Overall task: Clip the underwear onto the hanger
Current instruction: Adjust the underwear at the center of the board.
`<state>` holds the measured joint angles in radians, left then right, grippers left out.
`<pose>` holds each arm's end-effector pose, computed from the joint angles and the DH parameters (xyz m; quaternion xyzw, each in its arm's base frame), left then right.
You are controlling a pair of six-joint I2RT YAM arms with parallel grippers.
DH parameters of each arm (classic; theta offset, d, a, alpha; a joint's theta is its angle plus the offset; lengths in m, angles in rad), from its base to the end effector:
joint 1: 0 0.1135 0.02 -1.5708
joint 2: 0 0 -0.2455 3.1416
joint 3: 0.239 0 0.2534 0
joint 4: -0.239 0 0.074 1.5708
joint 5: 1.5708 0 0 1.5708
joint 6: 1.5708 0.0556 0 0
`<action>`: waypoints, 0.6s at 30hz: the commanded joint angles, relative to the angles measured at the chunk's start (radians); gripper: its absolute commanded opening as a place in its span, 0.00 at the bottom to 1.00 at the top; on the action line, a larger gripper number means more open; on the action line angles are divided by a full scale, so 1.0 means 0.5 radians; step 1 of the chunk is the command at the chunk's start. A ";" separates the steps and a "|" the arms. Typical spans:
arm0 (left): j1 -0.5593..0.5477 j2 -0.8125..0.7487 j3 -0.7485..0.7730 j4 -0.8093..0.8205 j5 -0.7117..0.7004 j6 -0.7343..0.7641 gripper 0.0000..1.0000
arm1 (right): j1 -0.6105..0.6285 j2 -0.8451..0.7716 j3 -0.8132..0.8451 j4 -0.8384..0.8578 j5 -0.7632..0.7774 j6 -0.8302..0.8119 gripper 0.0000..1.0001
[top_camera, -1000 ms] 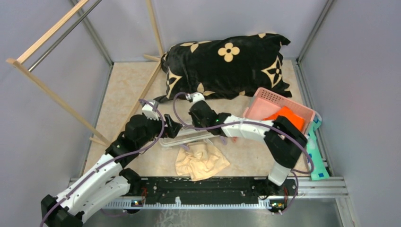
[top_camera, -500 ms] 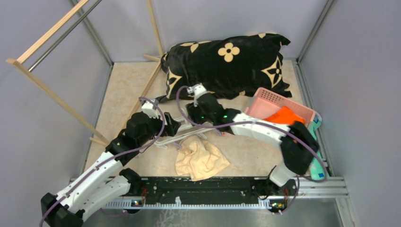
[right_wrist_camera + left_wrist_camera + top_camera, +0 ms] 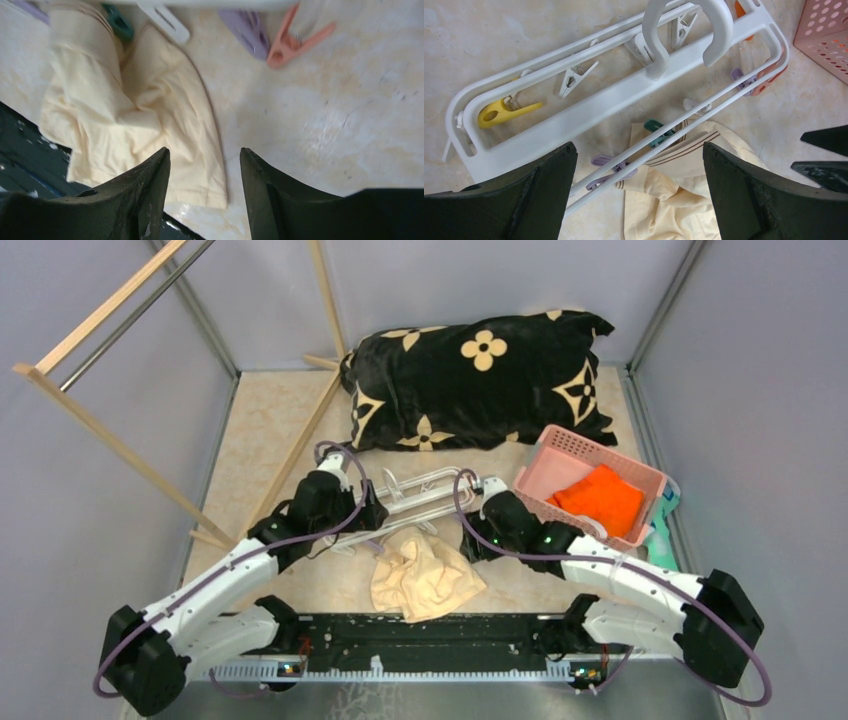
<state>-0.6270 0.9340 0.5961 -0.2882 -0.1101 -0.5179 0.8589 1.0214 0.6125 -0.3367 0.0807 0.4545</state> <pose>0.1906 -0.1305 0.2101 0.0235 0.8892 -0.2049 0.4084 0.1580 0.1762 0.1922 -0.1680 0.8999 0.2153 0.3399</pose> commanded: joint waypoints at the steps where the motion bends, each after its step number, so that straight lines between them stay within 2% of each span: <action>1: -0.012 0.169 0.110 0.128 0.045 0.066 1.00 | -0.007 -0.031 -0.132 0.085 -0.164 0.209 0.54; 6: -0.039 0.501 0.308 0.152 0.009 0.049 1.00 | -0.014 0.102 -0.225 0.299 -0.211 0.226 0.54; 11: -0.151 0.741 0.450 0.187 -0.278 0.052 0.99 | -0.014 0.107 -0.295 0.436 -0.220 0.259 0.54; 18: -0.195 0.909 0.481 0.285 -0.470 0.107 0.85 | -0.013 0.113 -0.337 0.471 -0.207 0.254 0.53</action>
<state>-0.7155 1.3582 0.8104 -0.1886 -0.2615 -0.4931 0.8585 1.0832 0.4473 -0.1726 -0.0208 0.5724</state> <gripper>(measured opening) 0.880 0.537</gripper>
